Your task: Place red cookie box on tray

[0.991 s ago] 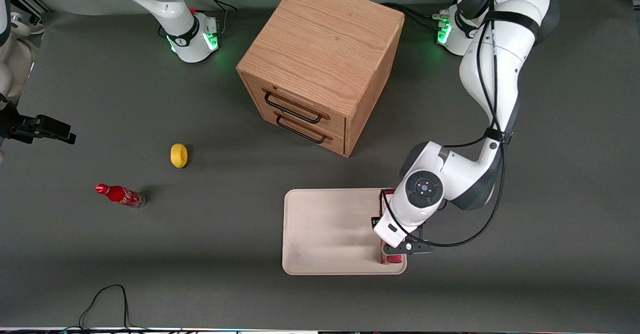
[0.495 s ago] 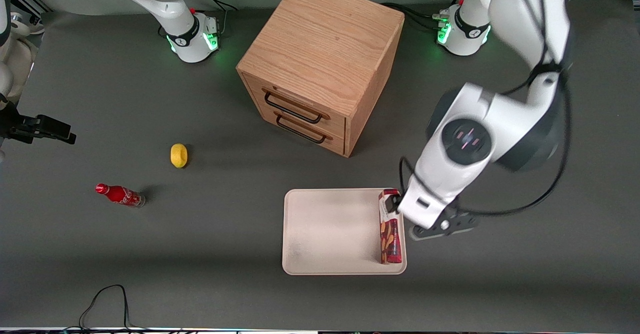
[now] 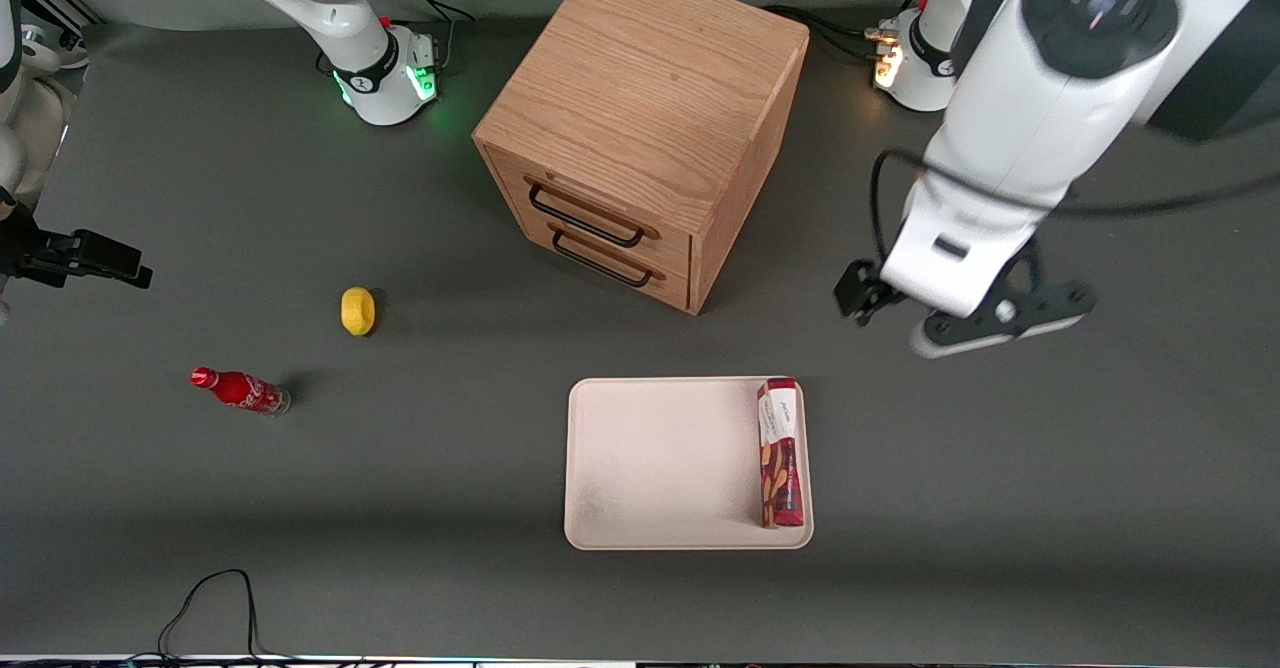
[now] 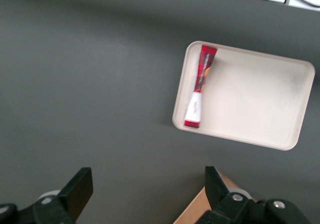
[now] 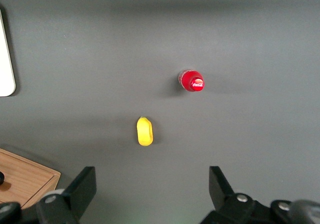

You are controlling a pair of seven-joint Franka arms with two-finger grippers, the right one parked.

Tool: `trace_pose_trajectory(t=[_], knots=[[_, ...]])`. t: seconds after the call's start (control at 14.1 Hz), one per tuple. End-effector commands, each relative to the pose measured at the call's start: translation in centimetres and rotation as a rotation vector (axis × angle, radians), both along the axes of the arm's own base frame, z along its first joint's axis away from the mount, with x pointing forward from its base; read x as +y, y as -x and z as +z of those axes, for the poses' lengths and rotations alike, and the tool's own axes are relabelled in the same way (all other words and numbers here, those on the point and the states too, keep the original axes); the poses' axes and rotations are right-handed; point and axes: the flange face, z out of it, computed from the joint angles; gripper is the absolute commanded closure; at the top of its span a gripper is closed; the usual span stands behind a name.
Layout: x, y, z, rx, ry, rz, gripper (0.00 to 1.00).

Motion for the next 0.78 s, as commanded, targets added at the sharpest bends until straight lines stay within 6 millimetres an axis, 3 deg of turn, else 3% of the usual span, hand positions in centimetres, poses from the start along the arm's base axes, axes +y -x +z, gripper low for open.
trace_pose_trajectory(t=[0.0,0.21,0.5,0.71], knots=[[4.9,0.4,0.4,0.054,-0.012,-0.032,0.00],[10.0,1.3,0.1,0.076,-0.032,-0.070,0.00],[13.9,3.0,-1.3,0.030,-0.019,-0.064,0.00],[17.0,3.2,-1.9,0.043,-0.024,-0.085,0.00]])
